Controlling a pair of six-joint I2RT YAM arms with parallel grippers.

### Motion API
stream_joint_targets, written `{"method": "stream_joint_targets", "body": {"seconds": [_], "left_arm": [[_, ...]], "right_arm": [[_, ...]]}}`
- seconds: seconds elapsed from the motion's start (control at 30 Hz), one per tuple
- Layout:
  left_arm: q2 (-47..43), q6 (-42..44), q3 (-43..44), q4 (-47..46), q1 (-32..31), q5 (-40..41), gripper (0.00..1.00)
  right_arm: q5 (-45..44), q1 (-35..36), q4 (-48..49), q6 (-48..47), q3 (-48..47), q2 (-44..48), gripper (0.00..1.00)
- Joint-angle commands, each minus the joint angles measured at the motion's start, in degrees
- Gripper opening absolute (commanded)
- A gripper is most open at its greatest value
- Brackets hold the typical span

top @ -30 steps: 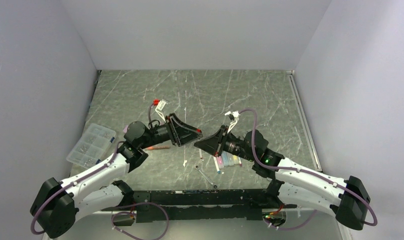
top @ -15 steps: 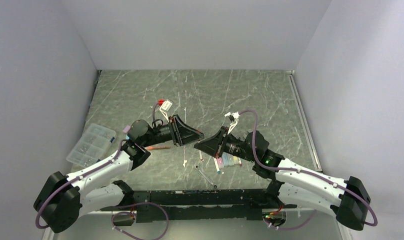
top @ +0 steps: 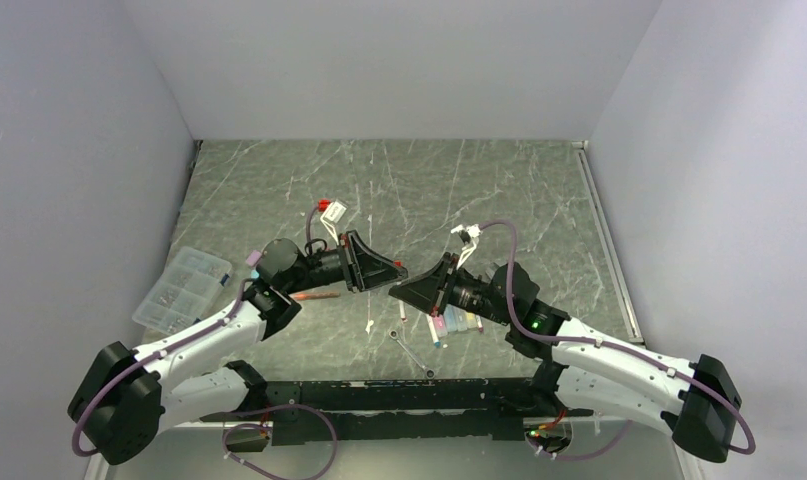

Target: Open the pen caps

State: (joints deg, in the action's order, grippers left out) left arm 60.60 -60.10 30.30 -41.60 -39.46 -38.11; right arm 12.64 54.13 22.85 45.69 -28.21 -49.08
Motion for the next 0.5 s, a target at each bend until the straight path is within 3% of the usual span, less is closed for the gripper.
{"method": "stream_joint_targets", "body": {"seconds": [0.0,0.23,0.47], "left_arm": [[-0.8,0.8,2.1,-0.6,-0.6,-1.3,0.00],[-6.3,4.7,5.4,7.7,1.2,9.5,0.00],[-4.5,1.7,10.0,5.0,7.4,10.8,0.00]], "right_arm": [[-1.8,-0.3,1.0,-0.6,-0.5,0.2,0.00],[-0.7,-0.2,-0.3,-1.3,-1.4,0.0,0.00],[-0.6,0.0,0.3,-0.5,-0.5,0.8,0.00]]}}
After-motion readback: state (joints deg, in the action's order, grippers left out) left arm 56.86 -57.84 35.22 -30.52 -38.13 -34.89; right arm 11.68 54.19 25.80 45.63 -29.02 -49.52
